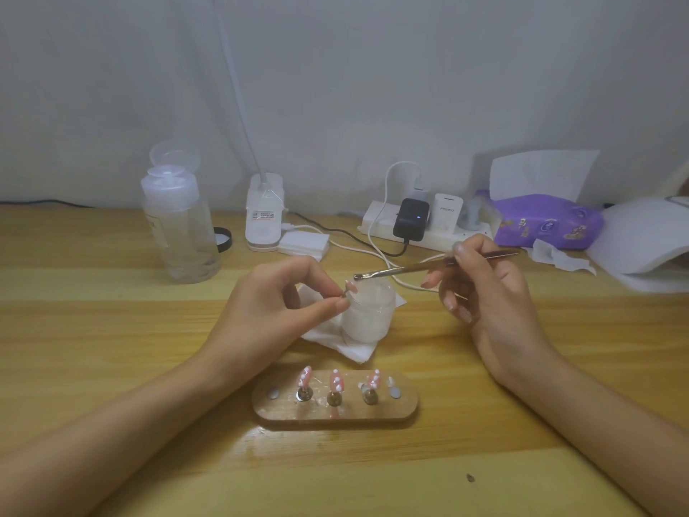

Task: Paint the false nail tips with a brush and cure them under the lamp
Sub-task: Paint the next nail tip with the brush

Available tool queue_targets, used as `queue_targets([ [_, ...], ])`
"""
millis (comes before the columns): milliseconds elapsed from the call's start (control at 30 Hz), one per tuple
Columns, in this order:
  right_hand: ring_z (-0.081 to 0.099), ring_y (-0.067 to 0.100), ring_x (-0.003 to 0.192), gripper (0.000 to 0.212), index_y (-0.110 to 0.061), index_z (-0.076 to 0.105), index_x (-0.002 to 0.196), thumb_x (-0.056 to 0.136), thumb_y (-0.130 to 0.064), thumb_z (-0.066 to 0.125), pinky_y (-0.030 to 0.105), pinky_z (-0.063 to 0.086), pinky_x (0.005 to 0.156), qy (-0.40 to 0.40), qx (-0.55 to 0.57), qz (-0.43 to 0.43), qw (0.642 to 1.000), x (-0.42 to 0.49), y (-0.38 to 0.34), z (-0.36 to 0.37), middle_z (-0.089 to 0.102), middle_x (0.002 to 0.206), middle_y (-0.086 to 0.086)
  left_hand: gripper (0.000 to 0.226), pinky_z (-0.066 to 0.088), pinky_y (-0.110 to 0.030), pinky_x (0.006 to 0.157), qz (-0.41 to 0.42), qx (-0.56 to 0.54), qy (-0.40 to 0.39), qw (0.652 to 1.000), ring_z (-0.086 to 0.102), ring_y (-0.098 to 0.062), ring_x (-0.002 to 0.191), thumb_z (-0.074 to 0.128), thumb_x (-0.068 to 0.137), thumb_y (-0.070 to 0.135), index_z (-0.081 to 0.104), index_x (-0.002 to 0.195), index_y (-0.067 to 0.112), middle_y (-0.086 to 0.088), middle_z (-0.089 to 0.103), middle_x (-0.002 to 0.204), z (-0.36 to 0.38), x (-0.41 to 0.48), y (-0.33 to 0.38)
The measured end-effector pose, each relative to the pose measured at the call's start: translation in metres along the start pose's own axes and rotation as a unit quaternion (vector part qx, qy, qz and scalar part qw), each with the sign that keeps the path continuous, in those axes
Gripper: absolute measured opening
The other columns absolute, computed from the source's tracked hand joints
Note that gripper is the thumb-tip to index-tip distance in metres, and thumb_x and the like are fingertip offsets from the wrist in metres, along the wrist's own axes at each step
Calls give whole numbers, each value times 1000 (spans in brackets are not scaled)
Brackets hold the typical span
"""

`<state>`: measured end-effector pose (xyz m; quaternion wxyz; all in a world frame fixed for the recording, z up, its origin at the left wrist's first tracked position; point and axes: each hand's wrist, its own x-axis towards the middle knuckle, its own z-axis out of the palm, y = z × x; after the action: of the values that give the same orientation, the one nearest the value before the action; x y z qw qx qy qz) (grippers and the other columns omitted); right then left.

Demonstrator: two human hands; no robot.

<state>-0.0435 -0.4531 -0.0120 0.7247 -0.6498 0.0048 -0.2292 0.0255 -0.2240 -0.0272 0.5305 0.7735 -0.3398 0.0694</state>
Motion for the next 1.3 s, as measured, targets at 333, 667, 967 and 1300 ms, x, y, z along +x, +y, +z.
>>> queue_targets([
  [333,47,9,43,23,-22,50,74,95,-30,55,15,30,39,-15,4,-8,1000,0,0,1,73,71,9,12,31,-6,48,6,-12,-2,1000,38,-2,45,80,78,33,70,74,27,24,60,61,1,0,2],
  [667,48,10,43,22,-17,48,76,93,-30,55,15,31,40,-21,-7,-13,1000,-2,-1,3,72,71,10,13,32,-7,49,-3,-15,-8,1000,38,-2,45,80,78,33,70,73,27,23,60,60,1,0,2],
  [967,47,10,43,24,-23,50,73,96,-29,54,15,30,39,-17,-2,-18,1000,-2,-2,3,72,71,9,16,39,-14,52,-7,-17,-5,1000,41,-4,49,76,73,47,70,74,32,15,67,69,0,0,1],
  [1300,46,12,43,27,-17,48,75,102,-14,46,18,32,39,18,-48,-31,998,1,-13,0,65,59,7,14,43,-27,55,-14,-23,-8,1000,42,-7,51,78,75,42,70,75,30,3,69,74,0,0,1],
])
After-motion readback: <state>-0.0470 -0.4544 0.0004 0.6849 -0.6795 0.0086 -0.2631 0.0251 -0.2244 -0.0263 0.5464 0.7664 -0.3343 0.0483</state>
